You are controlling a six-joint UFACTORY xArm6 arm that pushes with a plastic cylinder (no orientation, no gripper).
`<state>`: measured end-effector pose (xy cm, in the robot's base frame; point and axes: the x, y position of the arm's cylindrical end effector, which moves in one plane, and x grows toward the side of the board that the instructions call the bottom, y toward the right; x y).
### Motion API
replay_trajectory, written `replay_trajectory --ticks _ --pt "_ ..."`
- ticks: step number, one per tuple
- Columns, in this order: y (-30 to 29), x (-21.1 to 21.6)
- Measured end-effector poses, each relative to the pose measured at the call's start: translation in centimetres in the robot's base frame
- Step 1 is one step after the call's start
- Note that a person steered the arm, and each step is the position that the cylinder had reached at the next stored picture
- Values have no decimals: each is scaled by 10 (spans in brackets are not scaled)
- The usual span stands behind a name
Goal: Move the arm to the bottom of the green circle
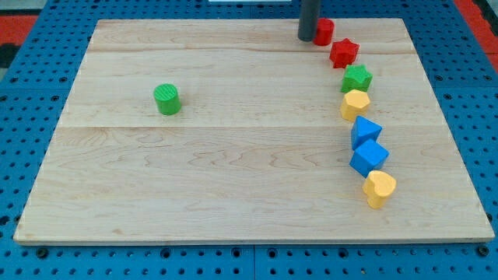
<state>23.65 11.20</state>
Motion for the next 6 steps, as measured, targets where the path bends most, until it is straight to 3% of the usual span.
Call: replay_trajectory --ticks 1,2,4,6 --pt "28 0" --pt "19 44" --pt "-78 99" --pt "-133 222"
